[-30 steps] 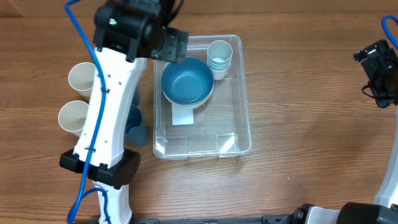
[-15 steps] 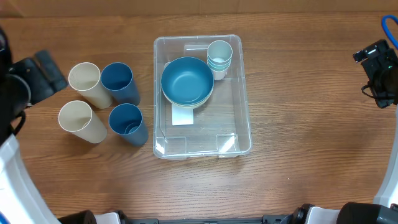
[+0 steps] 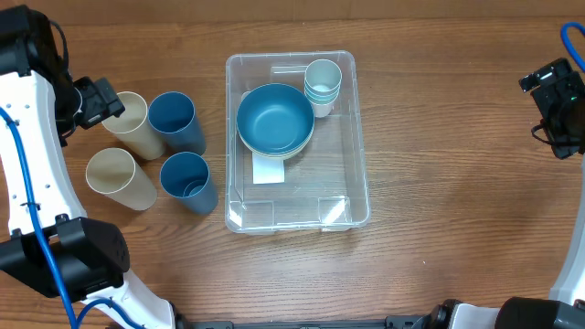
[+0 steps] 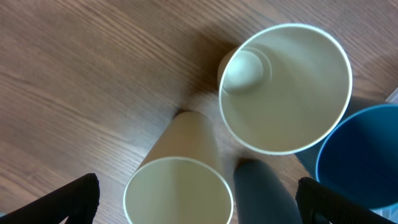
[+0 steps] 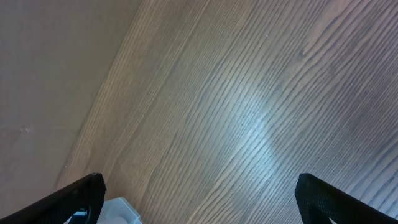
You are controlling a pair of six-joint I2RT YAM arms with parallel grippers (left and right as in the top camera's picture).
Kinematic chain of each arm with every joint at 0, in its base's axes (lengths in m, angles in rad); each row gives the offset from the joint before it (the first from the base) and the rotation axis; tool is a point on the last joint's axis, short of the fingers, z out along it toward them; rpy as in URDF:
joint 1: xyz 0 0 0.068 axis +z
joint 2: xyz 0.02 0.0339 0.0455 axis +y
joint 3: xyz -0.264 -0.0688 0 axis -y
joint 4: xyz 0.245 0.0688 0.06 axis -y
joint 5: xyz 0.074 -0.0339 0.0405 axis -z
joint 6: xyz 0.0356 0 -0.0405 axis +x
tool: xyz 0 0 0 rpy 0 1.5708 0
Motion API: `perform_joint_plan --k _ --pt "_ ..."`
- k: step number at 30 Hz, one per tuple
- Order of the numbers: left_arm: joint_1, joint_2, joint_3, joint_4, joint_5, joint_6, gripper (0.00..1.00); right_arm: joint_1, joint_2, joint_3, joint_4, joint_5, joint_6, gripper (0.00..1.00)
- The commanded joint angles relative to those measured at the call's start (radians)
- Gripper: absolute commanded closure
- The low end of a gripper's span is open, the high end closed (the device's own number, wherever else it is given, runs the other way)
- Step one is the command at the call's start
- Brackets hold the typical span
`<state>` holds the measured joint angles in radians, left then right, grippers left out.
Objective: Pack container
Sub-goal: 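Withdraw the left gripper back to the cups left of the container, then grasp the near cream cup rim with the left gripper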
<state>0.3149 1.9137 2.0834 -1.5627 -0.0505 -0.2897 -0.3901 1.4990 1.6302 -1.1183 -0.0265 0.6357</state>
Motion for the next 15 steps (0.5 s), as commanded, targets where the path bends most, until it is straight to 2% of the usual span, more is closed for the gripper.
perform_joint_plan --k 1,7,9,11,15 --pt "-0.001 -0.002 0.0 0.017 0.006 -0.01 0.0 0.002 -0.004 0.009 0.005 0.003 0.005 0.0" --pt "0.0 0.021 -0.002 0.093 -0.016 -0.01 0.04 0.002 -0.004 0.009 0.005 0.003 0.005 0.0" --pt "0.0 0.077 -0.002 0.136 -0.001 0.003 0.19 0.002 -0.004 0.009 0.005 0.003 0.005 0.0" --pt "0.0 0.128 -0.002 0.143 -0.001 0.018 0.29 0.002 -0.004 0.009 0.005 0.003 0.005 0.0" --pt "0.0 0.234 -0.002 0.129 0.0 0.04 0.44 0.002 -0.004 0.009 0.005 0.003 0.005 0.0"
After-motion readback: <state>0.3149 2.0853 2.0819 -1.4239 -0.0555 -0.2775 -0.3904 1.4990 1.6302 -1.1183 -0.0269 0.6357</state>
